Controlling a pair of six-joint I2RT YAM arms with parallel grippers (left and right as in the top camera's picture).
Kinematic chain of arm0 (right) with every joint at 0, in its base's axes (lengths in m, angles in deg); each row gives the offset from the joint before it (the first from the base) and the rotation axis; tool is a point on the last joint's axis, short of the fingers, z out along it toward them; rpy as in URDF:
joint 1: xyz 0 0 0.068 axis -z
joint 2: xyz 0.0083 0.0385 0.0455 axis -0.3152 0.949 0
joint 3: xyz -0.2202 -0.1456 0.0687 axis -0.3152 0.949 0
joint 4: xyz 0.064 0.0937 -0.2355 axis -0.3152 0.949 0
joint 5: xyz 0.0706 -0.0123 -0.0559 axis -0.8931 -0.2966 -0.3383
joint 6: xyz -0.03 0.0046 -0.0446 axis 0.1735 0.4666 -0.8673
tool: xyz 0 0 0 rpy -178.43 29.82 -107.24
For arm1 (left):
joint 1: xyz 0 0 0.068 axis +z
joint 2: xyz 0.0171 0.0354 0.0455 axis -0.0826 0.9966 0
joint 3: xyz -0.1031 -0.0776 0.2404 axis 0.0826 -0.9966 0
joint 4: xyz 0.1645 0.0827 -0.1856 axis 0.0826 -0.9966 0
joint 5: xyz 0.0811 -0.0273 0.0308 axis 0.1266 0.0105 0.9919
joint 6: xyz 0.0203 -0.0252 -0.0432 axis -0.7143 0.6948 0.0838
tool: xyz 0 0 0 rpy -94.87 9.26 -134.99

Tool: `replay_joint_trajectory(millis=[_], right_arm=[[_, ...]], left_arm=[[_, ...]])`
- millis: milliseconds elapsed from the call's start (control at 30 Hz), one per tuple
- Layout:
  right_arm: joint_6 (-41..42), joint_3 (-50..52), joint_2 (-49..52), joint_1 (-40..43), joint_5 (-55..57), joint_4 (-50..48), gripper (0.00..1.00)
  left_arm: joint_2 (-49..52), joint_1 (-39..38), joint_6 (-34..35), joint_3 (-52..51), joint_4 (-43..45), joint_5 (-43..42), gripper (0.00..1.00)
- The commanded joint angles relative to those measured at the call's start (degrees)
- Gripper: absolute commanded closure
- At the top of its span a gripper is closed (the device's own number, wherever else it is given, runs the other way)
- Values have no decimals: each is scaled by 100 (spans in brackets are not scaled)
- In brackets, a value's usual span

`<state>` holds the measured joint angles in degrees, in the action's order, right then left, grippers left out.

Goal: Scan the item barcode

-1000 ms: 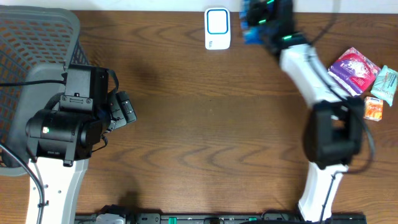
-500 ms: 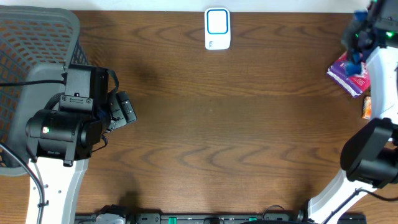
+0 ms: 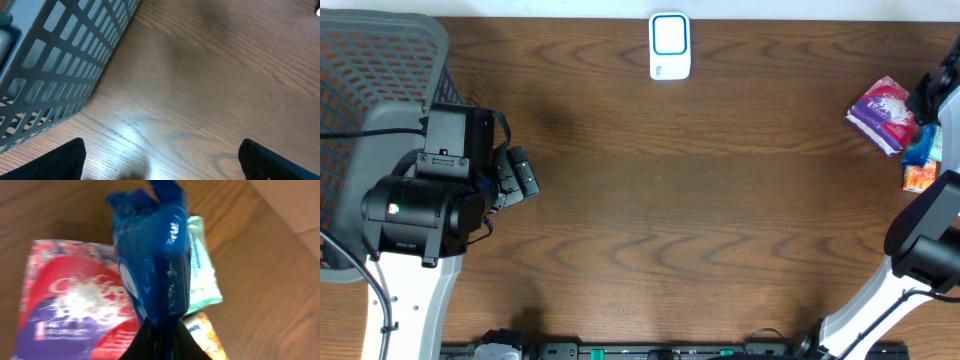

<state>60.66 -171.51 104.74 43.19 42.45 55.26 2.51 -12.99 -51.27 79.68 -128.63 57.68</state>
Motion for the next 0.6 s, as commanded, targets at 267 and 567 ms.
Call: replay_joint_trajectory(millis=[267,567], right_arm=[[297,-26,-109,2,531,284,27],[297,-35,-1639,-363,-352,1036,1]], left_arm=[[7,31,-33,52,-22,66,2],[7,31,-33,52,-22,66,2]])
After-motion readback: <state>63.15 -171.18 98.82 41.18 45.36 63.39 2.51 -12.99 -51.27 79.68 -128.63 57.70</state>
